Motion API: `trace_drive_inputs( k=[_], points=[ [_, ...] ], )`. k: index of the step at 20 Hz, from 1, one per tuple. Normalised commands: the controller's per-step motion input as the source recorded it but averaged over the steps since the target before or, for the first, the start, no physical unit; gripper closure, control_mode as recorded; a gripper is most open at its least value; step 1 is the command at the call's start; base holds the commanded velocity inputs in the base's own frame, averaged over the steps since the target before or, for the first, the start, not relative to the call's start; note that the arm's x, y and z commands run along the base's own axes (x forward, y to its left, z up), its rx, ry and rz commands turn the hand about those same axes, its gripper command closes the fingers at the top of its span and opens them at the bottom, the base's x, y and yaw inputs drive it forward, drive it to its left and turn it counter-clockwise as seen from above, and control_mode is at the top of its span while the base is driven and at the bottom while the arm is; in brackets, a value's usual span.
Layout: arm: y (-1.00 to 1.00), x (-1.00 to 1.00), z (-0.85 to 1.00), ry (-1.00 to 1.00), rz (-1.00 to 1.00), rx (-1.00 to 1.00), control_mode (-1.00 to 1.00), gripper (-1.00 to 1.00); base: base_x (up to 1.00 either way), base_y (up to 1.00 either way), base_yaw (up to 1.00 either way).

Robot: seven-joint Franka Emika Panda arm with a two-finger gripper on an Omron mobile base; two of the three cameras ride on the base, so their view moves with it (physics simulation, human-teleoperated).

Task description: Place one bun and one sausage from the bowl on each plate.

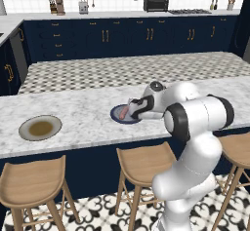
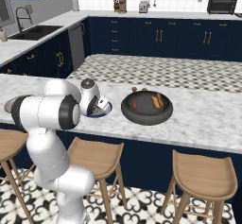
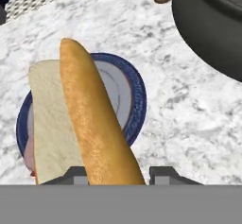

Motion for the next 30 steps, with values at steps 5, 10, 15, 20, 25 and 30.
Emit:
trace_drive_inputs(
  k=[5,10,15,20,25,30],
  points=[
    [0.05,0.5,-0.32,0.0,-0.02,0.01,-1.0,-1.0,0.0,0.0,0.0],
    [0.0,0.35,-0.07,0.0,-0.03,0.03,-1.0,-1.0,0.0,0.0,0.0],
    [-0.02,-0.15,0.37,-0.05,0.0,0.06,-1.0,-1.0,0.0,0.0,0.0],
    [-0.36,-0.24,1.0,-0.17,-0.03,0.01,-1.0,-1.0,0.0,0.0,0.0],
    [-0.68,0.52,1.0,0.02,-0.08,0.0,-1.0,-1.0,0.0,0.0,0.0],
    [-0.71,0.75,0.49,0.13,-0.05,-0.08,-1.0,-1.0,0.0,0.0,0.0]
  ],
)
